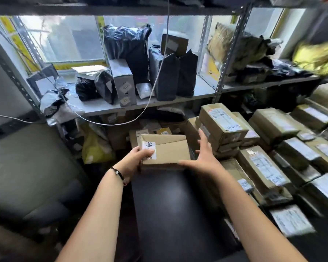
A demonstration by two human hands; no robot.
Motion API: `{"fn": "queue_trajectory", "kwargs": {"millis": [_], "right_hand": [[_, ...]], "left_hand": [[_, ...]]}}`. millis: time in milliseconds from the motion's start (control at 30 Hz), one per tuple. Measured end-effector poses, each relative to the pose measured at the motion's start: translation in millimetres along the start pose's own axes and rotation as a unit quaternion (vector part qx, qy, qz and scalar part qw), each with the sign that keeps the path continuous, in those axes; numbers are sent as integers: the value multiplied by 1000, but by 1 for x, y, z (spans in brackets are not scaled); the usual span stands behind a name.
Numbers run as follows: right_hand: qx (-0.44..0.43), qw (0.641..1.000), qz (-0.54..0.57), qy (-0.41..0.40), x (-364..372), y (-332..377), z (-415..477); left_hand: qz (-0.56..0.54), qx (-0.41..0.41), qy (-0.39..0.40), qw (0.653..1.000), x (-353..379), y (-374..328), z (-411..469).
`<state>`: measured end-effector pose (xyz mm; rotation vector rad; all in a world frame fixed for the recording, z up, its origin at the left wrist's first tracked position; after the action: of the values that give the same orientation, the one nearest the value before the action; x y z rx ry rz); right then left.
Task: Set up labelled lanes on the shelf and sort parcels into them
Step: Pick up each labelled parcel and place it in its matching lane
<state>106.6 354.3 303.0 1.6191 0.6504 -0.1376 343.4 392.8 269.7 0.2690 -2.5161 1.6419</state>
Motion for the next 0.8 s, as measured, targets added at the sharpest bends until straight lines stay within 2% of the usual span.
{"fn": "queue_trajectory", "kwargs": {"millis": [33,100,167,267,333,367,433,633,800], "right_hand": [[65,991,113,-16,-3,-7,-2],[168,939,300,-1,-8,-23,-9],[189,913,361,24,-18,-32,-18],[172,892,418,2,-36,-53,-35],[172,865,471,30,-48,-66,-48],[163,857,486,51,-54,-70,-55],[132,863,482,67,-70,-81,-66],[97,860,501,20,-155,-128,-82],[58,880,467,58,-219,-162,-84]], "left_hand": [[-10,19,-15,1000,7,5,0],[-17,40,-36,998,25,16,-2],[-46,55,-35,997,47,26,-5],[-89,81,-34,992,82,38,0],[-110,97,-34,989,116,43,5],[-120,104,-40,986,135,45,6],[-142,112,-43,983,174,52,8],[-128,123,-9,984,283,81,3],[-108,112,16,988,340,96,-9]]}}
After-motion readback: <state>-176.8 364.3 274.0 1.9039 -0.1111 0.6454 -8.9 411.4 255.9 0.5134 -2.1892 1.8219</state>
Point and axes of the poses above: each hand's wrist, its own z-axis towards the middle knuckle, its own x-axis out of the palm, y = z × x, the point moved 1 cm from there along z, towards the middle knuckle, and after that the axes turned 1 degree about y, right-handed, at the moved point
